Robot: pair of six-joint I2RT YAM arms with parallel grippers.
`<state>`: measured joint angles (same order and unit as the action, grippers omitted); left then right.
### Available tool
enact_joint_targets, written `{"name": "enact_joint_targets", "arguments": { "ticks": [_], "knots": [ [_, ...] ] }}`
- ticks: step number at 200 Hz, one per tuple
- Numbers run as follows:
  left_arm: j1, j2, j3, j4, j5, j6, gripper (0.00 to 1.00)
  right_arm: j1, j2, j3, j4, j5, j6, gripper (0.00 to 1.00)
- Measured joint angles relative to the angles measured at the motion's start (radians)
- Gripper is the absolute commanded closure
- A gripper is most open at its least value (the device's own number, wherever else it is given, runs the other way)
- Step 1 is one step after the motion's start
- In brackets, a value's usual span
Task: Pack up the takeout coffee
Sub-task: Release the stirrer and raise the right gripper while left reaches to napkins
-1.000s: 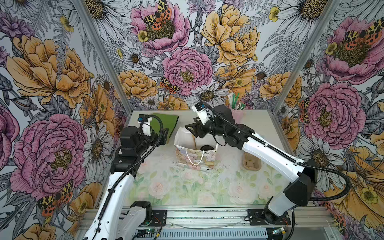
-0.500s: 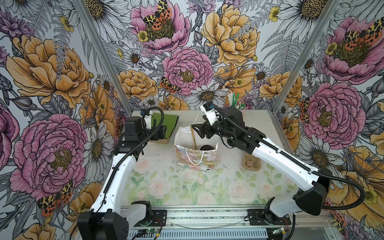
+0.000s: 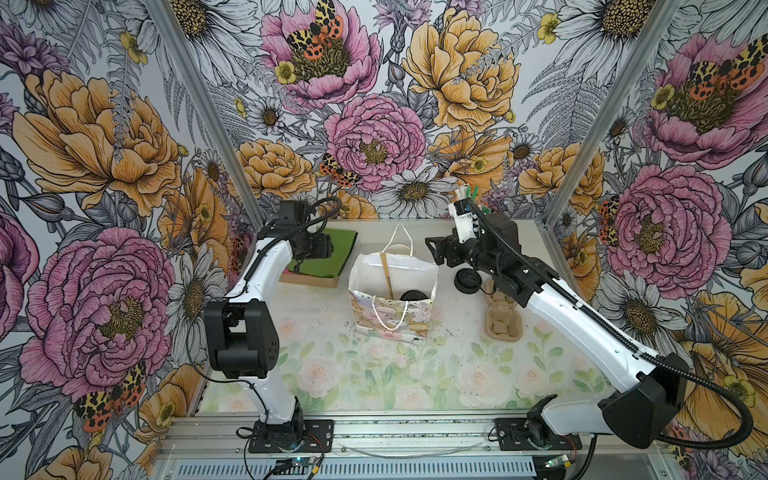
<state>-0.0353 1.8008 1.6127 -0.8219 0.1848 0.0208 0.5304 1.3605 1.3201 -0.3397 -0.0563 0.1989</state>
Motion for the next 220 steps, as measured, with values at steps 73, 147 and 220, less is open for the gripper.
{"name": "enact_joint_targets", "arguments": {
  "ticks": [73, 147, 220],
  "knots": [
    [-0.082, 0.438, 0.385, -0.099, -0.069, 0.039, 0.48, -0.022, -0.043, -0.016, 0.000, -0.008, 0.036, 0.05],
    [-0.100, 0.627, 0.666, -0.110, -0.082, 0.007, 0.50, -0.026, -0.109, -0.055, -0.039, 0.001, 0.048, 0.04],
    [-0.111, 0.681, 0.748, -0.110, -0.082, 0.004, 0.56, -0.028, -0.107, -0.055, -0.069, 0.000, 0.048, 0.04]
  ]
}}
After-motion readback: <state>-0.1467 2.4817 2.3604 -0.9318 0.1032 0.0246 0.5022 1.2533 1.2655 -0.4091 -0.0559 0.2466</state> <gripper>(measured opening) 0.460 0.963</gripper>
